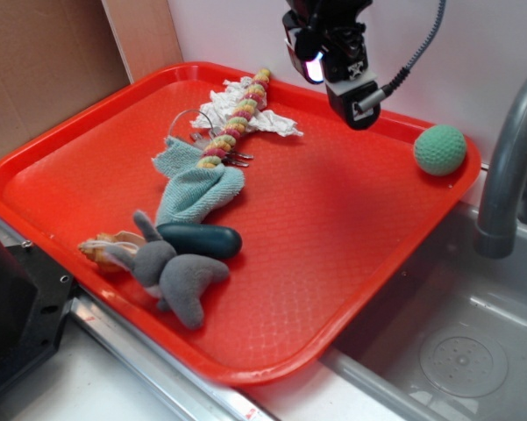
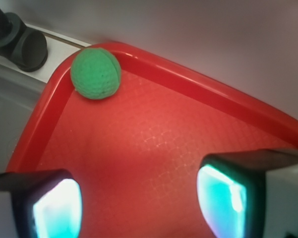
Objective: Grab the green ball.
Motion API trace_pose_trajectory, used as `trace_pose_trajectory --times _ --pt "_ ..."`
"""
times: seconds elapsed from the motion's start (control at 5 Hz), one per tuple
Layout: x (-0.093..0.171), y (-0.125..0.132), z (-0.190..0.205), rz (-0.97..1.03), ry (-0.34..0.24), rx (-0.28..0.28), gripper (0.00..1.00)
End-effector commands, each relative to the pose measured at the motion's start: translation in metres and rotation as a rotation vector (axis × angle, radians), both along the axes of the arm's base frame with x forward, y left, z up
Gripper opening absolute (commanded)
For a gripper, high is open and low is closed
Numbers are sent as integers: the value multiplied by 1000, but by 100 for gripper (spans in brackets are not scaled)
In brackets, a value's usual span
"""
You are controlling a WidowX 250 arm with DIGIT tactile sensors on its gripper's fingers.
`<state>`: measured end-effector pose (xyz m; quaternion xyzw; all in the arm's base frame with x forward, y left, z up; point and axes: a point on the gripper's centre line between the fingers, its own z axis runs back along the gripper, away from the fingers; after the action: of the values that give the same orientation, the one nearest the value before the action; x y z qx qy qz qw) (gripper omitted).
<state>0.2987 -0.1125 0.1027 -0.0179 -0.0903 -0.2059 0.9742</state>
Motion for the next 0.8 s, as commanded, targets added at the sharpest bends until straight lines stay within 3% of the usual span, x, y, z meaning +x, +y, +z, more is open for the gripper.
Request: trace_pose_trajectory --times 0.0,0.2,0.6 --pt "10 -22 -6 91 13 32 100" --pt "28 -47 -28 136 10 -7 100" --pt "44 -61 -54 178 18 -32 100"
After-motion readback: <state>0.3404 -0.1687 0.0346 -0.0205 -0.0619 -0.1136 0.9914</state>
